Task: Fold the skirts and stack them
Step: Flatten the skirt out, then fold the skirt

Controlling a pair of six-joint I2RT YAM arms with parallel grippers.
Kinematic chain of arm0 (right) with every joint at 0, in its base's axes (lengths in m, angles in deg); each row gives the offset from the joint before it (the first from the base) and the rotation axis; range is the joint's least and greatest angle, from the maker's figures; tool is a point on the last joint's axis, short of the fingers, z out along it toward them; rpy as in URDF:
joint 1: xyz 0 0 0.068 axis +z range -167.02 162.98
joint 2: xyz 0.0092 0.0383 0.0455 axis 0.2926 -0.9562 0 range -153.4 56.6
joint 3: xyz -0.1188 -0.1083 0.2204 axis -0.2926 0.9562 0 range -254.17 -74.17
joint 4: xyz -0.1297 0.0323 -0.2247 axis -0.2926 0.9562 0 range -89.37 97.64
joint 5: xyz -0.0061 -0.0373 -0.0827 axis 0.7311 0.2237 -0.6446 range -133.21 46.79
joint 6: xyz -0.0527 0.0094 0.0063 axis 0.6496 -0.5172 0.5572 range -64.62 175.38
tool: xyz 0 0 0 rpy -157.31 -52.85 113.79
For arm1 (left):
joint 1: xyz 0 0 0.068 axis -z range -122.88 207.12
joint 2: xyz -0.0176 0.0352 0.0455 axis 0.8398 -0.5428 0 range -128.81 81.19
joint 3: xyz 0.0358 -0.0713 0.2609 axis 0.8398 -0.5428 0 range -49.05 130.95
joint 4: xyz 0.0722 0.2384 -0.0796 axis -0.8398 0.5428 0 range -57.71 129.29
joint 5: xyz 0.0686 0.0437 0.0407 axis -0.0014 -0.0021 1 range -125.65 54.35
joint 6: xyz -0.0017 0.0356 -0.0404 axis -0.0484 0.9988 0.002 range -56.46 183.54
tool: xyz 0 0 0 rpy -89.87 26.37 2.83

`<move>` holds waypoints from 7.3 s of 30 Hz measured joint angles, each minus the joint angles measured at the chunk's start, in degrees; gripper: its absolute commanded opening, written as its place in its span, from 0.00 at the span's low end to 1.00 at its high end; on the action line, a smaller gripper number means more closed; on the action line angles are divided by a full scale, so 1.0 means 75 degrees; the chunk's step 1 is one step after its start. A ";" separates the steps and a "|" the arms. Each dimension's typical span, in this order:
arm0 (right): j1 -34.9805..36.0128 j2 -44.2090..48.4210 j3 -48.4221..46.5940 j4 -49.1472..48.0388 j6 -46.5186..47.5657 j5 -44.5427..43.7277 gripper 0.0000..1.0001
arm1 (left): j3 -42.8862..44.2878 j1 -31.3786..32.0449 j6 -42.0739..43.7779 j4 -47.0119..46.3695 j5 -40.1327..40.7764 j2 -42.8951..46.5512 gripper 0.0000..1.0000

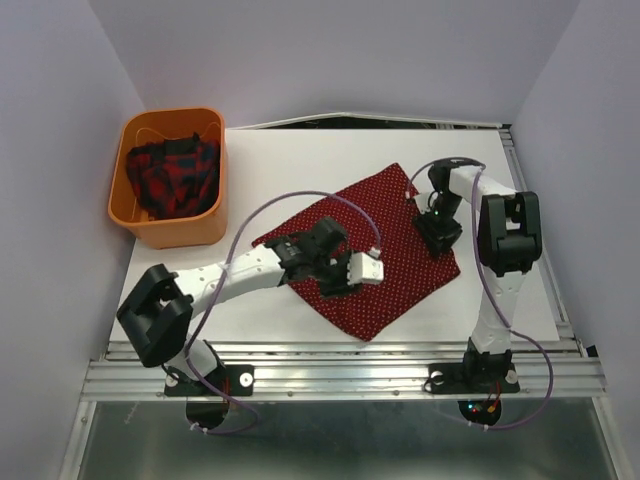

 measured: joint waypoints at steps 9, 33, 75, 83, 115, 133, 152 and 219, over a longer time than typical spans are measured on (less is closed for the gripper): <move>-0.0003 -0.0892 -0.2247 -0.1652 -0.0248 -0.0501 0.61 | 0.0216 -0.2110 -0.1145 -0.0737 0.0766 0.0583 0.57; -0.2436 -0.0906 -0.2203 -0.0478 0.0207 0.2751 0.63 | -0.0734 -0.1682 -0.1122 -0.0941 0.1032 0.1131 0.62; -0.2235 -0.0379 -0.1480 -0.0443 0.0504 0.3369 0.50 | 0.0778 0.1792 -0.0326 -0.2183 0.3296 -0.2232 0.71; -0.2180 -0.0364 -0.1480 -0.0498 0.0493 0.3168 0.51 | 0.0822 0.1792 -0.0323 -0.2206 0.3421 -0.2270 0.71; -0.2084 -0.0079 -0.1087 -0.1687 0.0114 0.1483 0.01 | 0.0545 0.1792 -0.0335 -0.3098 0.3544 -0.2608 0.72; -0.2087 -0.0478 -0.1469 -0.1620 -0.0172 0.1023 0.36 | 0.0195 0.1792 -0.0361 -0.2754 0.2806 -0.2057 0.71; -0.1891 0.0187 -0.2049 -0.1177 -0.0659 0.2069 0.46 | 0.1810 0.1402 -0.1673 -0.1113 0.1510 -0.1565 0.52; 0.0560 -0.0804 -0.1859 -0.1821 -0.0676 0.1268 0.49 | 0.0921 -0.2328 -0.1110 0.1311 -0.0003 -0.1454 0.54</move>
